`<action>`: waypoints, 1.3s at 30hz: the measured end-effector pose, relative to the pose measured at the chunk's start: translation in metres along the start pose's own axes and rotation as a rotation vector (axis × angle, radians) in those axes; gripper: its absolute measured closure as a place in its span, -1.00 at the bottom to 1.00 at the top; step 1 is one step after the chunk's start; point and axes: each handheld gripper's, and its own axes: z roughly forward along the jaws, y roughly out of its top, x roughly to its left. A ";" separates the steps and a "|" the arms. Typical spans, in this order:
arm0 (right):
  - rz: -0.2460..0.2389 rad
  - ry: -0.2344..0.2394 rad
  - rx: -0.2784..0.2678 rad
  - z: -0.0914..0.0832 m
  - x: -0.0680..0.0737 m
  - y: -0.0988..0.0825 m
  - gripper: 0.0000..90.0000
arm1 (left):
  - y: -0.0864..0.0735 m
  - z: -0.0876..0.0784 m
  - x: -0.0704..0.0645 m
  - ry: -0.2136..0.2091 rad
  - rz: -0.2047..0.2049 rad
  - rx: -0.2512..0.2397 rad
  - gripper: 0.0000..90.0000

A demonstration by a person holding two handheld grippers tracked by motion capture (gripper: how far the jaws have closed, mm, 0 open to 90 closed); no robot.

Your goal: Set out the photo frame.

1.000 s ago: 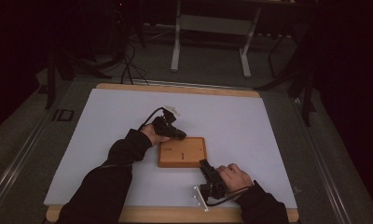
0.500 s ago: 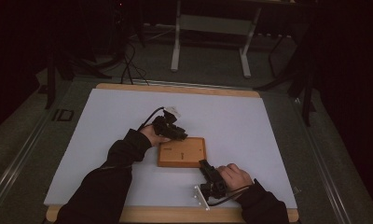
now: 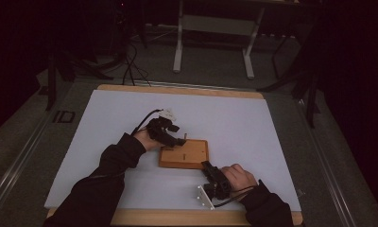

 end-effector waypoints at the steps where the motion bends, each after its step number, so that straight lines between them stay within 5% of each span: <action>1: 0.001 0.006 -0.001 0.000 -0.001 0.000 0.53 | -0.002 -0.002 -0.001 0.010 -0.010 -0.014 -0.50; 9: 0.009 0.043 -0.020 -0.001 -0.012 -0.002 0.54 | -0.019 -0.016 -0.008 -0.002 -0.034 -0.025 -0.66; 17: 0.025 0.080 -0.037 -0.002 -0.026 -0.005 0.55 | -0.037 -0.042 -0.019 0.016 -0.037 -0.095 -0.66; 33: 0.062 0.200 -0.055 0.001 -0.057 -0.015 0.55 | -0.061 -0.076 -0.053 0.011 0.001 -0.149 -0.77; 39: 0.089 0.241 -0.071 0.004 -0.068 -0.019 0.55 | -0.072 -0.079 -0.070 0.041 0.037 -0.161 -0.81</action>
